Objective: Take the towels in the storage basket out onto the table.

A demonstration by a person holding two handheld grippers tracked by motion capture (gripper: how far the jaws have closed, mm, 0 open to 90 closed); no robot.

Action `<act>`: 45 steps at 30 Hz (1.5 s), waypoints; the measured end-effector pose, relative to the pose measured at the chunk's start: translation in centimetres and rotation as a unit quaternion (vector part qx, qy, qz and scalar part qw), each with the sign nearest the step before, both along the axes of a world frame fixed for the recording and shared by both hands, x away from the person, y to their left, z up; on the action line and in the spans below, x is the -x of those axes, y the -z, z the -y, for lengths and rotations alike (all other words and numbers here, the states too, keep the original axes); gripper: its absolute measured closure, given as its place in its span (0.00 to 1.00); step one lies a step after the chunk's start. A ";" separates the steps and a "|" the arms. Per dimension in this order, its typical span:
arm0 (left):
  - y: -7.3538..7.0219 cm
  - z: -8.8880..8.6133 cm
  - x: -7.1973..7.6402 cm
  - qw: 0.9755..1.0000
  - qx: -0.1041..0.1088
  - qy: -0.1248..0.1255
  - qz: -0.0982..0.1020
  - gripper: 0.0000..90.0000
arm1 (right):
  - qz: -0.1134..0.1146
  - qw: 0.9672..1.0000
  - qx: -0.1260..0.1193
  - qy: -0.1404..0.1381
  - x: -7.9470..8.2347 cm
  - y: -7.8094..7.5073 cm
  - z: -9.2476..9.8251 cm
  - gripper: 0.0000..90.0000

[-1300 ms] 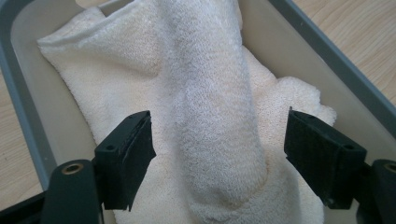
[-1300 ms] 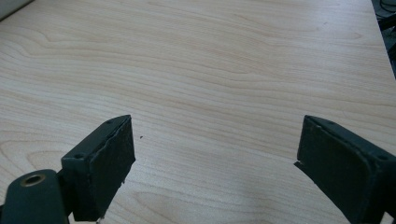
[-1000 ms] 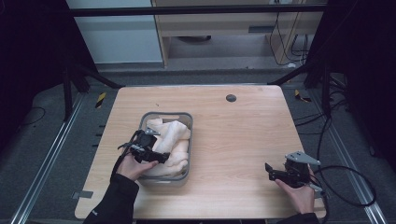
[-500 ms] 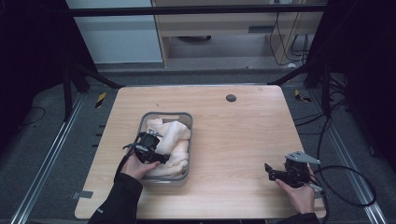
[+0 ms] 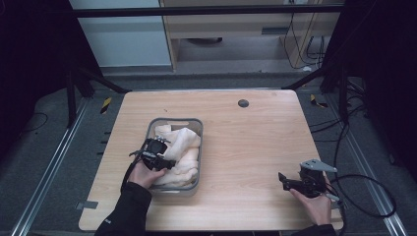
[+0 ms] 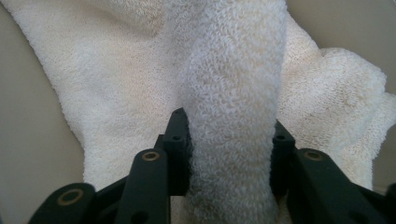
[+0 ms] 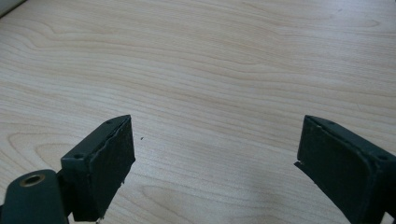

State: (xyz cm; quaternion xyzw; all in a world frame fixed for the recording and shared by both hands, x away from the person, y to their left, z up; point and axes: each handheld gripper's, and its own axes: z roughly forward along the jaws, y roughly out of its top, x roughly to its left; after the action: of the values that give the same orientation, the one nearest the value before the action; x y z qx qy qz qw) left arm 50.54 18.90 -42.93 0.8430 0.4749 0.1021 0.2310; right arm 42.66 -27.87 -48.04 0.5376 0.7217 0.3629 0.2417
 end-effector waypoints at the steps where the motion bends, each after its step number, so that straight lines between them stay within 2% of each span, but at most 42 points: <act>1: 0.0 0.0 0.0 1.000 0.001 -0.001 0.000 0.70 | -0.001 1.000 0.000 0.001 0.0 0.0 0.0 0.13; 7: -0.9 -0.1 0.2 1.000 0.005 -0.002 0.010 0.74 | -0.003 1.000 -0.002 -0.001 0.0 0.0 0.0 0.13; 11: -2.1 -0.4 0.5 1.000 0.013 -0.002 0.027 0.75 | -0.004 1.000 -0.002 -0.001 0.0 0.0 0.0 0.13; 18: -5.6 -1.3 1.1 0.997 0.037 -0.005 0.062 0.75 | -0.005 1.000 -0.003 -0.002 0.0 0.0 0.0 0.13; 26: -8.9 -1.6 1.4 0.995 0.044 -0.003 0.094 0.75 | 0.000 1.000 -0.002 -0.001 0.0 -0.1 0.1 0.13; 33: -10.4 -1.5 1.6 0.993 0.048 0.004 0.109 0.75 | 0.002 1.000 -0.002 0.000 0.0 -0.1 0.1 0.13; 45: -13.0 -0.3 2.2 0.990 0.050 0.021 0.127 0.75 | 0.005 1.000 -0.003 0.001 0.0 -0.2 0.2 0.13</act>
State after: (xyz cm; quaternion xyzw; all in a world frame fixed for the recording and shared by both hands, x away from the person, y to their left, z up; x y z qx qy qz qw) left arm 48.34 19.19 -29.93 0.8205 0.4284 0.1793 0.3333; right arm 42.61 -28.06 -47.86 0.5373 0.7189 0.3676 0.2438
